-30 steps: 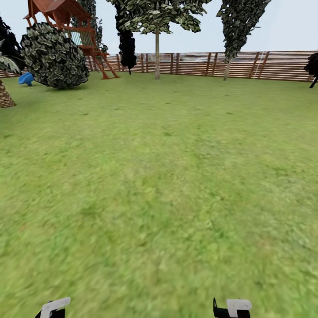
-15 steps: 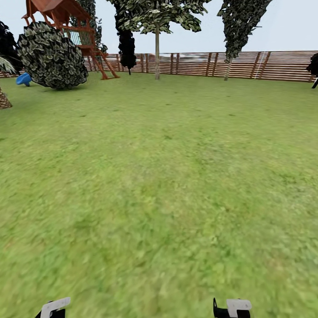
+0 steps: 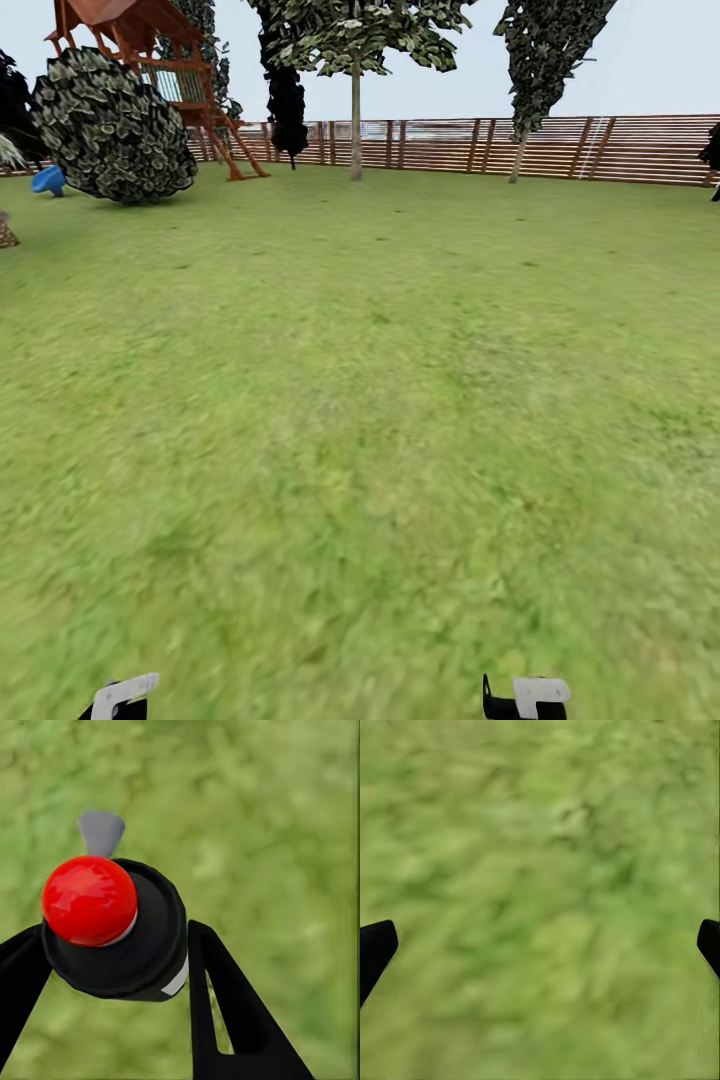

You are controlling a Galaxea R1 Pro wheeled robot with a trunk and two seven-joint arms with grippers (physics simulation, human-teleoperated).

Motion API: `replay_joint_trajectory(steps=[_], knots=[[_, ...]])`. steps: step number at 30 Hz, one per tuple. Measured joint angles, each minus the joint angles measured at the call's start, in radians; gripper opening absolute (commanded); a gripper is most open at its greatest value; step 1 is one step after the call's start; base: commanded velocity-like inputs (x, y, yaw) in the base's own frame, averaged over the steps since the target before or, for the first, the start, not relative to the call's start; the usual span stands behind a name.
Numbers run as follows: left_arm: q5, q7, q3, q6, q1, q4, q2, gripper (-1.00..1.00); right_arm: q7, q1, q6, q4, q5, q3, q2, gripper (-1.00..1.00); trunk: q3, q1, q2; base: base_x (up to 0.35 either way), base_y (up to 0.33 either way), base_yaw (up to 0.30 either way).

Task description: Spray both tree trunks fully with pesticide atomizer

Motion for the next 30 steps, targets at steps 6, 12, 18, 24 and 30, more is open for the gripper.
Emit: replay_joint_trajectory(steps=[6, 12, 18, 24, 30], knots=[[0.0, 0.0, -0.001, -0.001, 0.0, 0.0, 0.0, -1.0, 0.0, -0.001, 0.0, 0.0, 0.0, 0.0, 0.0, 1.0, 0.0, 0.0, 0.0, 0.338, 0.0, 0.0], [0.0, 0.0, -0.001, -0.001, 0.0, 0.0, -0.002, -1.0, 0.0, 0.0, 0.0, 0.0, 0.0, 0.0, 0.0, 1.0, 0.0, 0.0, 0.0, 0.338, 0.0, 0.0], [0.001, 0.0, -0.001, -0.001, 0.0, 0.001, -0.001, -1.0, 0.0, -0.001, 0.0, 0.0, 0.0, 0.0, 0.0, 1.0, 0.0, 0.0, 0.0, 0.338, 0.0, 0.0], [0.0, 0.0, -0.001, -0.001, 0.0, 0.0, -0.007, -1.0, 0.0, -0.001, 0.0, 0.0, 0.0, 0.0, 0.0, 1.0, 0.0, 0.0, 0.0, 0.338, 0.0, 0.0], [0.0, 0.0, -0.001, -0.001, 0.0, 0.001, -0.007, -1.0, 0.0, 0.0, 0.0, 0.0, 0.0, 0.0, 0.0, 1.0, 0.0, 0.0, 0.0, 0.338, 0.0, 0.0]])
